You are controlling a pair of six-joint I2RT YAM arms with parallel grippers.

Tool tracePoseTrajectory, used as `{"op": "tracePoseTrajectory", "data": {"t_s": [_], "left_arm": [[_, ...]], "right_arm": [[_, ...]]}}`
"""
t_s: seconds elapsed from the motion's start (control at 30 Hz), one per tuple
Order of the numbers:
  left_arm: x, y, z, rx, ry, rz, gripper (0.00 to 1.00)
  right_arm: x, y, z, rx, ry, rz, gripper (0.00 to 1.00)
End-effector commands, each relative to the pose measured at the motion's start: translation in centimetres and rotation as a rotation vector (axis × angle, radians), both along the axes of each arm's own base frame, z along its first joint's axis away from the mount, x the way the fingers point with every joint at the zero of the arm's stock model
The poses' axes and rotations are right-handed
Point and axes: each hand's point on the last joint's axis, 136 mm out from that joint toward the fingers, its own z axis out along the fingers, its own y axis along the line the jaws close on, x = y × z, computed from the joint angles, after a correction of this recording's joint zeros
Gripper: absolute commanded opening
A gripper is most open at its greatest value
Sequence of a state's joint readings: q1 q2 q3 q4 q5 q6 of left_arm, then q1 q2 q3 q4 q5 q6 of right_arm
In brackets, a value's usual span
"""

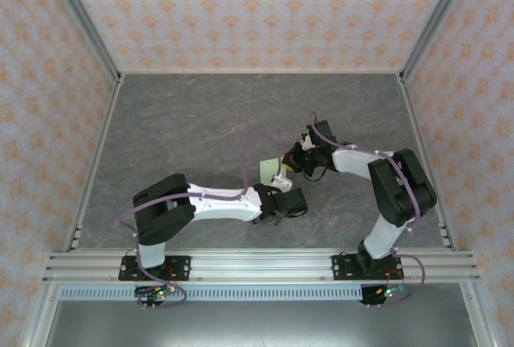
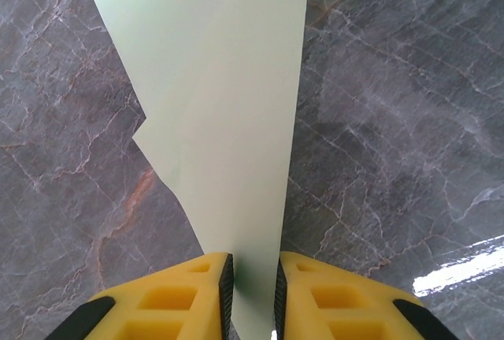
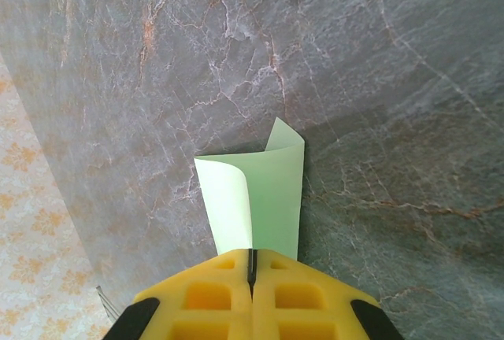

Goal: Fold a paper plane with a square sheet of paper (fold left side to right side)
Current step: Fold the wing for the fifth time at the center of the table.

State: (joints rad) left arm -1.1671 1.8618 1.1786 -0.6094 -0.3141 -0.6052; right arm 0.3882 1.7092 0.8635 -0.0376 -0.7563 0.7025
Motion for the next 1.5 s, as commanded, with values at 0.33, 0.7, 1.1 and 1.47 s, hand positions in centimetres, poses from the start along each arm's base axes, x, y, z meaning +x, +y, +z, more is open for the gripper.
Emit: {"op": "tracePoseTrajectory", "data": {"t_s": [0.33,0.7,1.1,1.47], "left_arm": [[0.0,-0.4,-0.4,0.007,0.014,0.006,0.15],[-0.5,-1.4,-1.1,-0.026,0.056,-0.015,0.14],[-1.6,-0.7,-0.7,-0.091,0.082,0.025,0.18],[-2.4,-1.1,-1.1,-0.096,0.111,0.021,0.15]], "right_arm": [[0.2,0.2,-0.1,-0.025,-0.005,0.013,0.01],[0.2,0.0,-0.4,-0.037,0.002,0.01,0.01],[0.3,-0.1,-0.5,-0.044,0.003,0.006,0.01],[0.3,-0.2,-0.7,-0.051,0.009,0.004,0.01]]}}
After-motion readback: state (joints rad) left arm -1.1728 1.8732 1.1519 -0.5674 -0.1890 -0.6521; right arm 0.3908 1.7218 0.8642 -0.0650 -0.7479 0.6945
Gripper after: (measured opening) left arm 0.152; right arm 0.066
